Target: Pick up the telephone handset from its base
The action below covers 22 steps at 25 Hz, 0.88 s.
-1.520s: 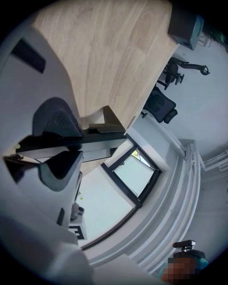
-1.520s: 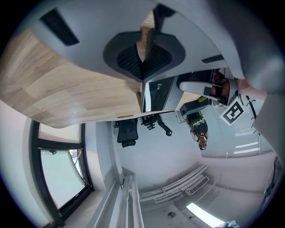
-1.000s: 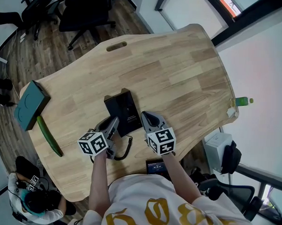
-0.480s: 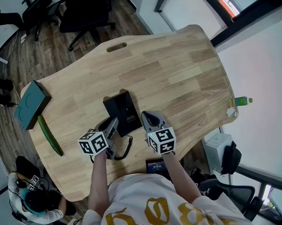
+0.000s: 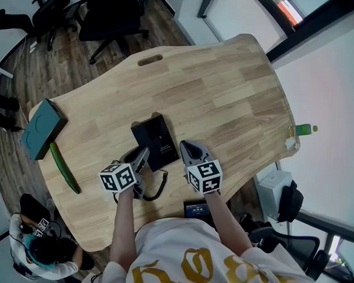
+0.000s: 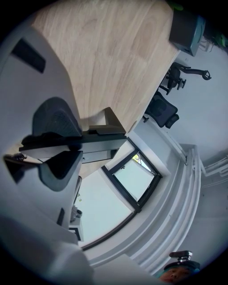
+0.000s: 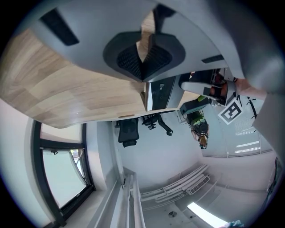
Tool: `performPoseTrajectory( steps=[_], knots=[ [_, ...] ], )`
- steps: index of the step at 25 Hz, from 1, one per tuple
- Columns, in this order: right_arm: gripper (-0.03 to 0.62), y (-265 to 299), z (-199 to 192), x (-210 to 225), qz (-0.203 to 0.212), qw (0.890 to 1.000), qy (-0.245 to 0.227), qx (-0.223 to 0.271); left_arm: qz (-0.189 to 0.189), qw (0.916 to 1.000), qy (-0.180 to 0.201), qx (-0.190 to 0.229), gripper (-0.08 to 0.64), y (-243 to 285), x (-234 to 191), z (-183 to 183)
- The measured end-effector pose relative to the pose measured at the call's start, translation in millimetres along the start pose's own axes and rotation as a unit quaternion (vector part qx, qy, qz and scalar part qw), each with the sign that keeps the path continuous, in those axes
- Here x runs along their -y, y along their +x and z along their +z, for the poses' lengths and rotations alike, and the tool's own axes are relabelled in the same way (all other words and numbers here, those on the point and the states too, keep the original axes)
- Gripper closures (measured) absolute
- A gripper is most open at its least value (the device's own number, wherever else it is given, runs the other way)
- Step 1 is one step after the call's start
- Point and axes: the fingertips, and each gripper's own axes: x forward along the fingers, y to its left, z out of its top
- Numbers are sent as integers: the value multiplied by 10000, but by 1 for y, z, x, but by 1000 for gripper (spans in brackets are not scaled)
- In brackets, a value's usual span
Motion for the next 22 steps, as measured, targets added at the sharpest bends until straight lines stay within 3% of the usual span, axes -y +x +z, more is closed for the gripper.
performPoseTrajectory(
  steps=[7,14,18,22],
  knots=[
    [586,-1,0,-1,23,10000,30,9,137,9995,265,-41,457,-2,2,1],
    [588,-1,0,-4,49,10000,57,20,52,10000,78,15,469,-4,3,1],
    [586,-3,9,-9,226,9988,386,182,29,9998,179,17,471,-7,8,2],
    [588,-2,9,-10,253,9987,389,192,0,9999,168,40,474,-7,9,2]
  ],
)
